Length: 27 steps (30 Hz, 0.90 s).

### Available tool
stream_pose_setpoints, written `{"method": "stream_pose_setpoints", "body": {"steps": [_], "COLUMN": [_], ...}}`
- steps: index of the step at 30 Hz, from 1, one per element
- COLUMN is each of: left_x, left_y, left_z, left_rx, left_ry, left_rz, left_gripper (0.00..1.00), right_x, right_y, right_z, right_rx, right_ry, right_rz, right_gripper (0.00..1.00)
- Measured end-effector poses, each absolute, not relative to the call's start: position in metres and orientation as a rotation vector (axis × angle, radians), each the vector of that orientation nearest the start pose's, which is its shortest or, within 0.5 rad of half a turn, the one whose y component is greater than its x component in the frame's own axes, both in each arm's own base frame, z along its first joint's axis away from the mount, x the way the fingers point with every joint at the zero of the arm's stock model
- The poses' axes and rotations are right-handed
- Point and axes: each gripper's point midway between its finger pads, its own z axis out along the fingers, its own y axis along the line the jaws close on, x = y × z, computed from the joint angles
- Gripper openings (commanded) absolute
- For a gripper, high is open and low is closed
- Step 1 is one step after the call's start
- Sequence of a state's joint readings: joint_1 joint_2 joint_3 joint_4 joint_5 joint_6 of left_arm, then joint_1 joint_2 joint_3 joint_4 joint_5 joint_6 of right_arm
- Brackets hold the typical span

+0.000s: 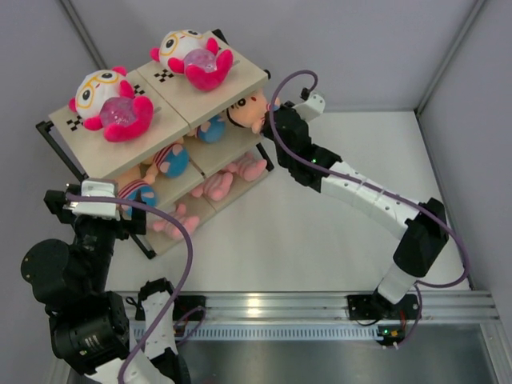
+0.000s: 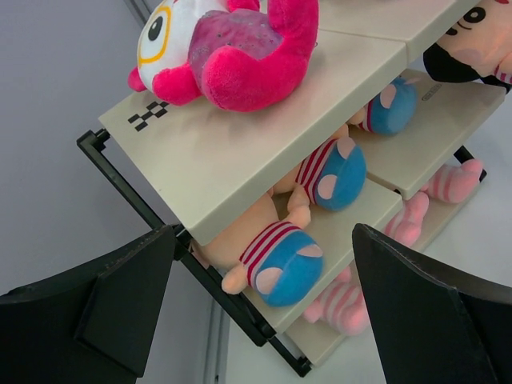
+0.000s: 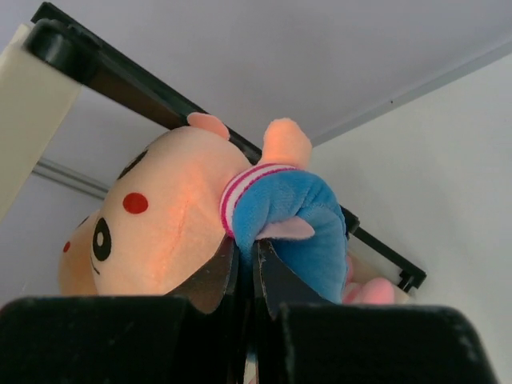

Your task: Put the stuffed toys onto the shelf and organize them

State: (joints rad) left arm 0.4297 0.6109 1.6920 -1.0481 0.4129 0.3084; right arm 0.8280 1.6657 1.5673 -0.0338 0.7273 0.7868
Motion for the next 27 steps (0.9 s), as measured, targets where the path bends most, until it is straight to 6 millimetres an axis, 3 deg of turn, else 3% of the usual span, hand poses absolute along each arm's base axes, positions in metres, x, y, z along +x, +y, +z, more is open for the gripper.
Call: {"method": "stream_pose_setpoints", "body": {"steps": [5, 16, 27], "left_x": [0.125, 0.124, 0.131], "left_y": [-0.011, -0.02, -0.021], "left_z": [0.474, 0.473, 0.458], "left_rx": [0.248, 0.285, 0.295], "left_ry": [1.538, 1.529, 1.566], "left_rz": [0.246, 0.204, 0.163], "left_gripper": [0.99, 0.99, 0.99], "right_x": [0.41, 0.418, 0.432], "right_y": [0.324, 0.317, 0.34], "right_z": [0.358, 0.369, 0.343], "right_rx": [0.538, 0.611, 0.565], "right_ry": [1.585, 1.416, 1.358], "right_rz": [0.567, 0.424, 0.334], "right_gripper": [0.0, 0.0, 0.0]}}
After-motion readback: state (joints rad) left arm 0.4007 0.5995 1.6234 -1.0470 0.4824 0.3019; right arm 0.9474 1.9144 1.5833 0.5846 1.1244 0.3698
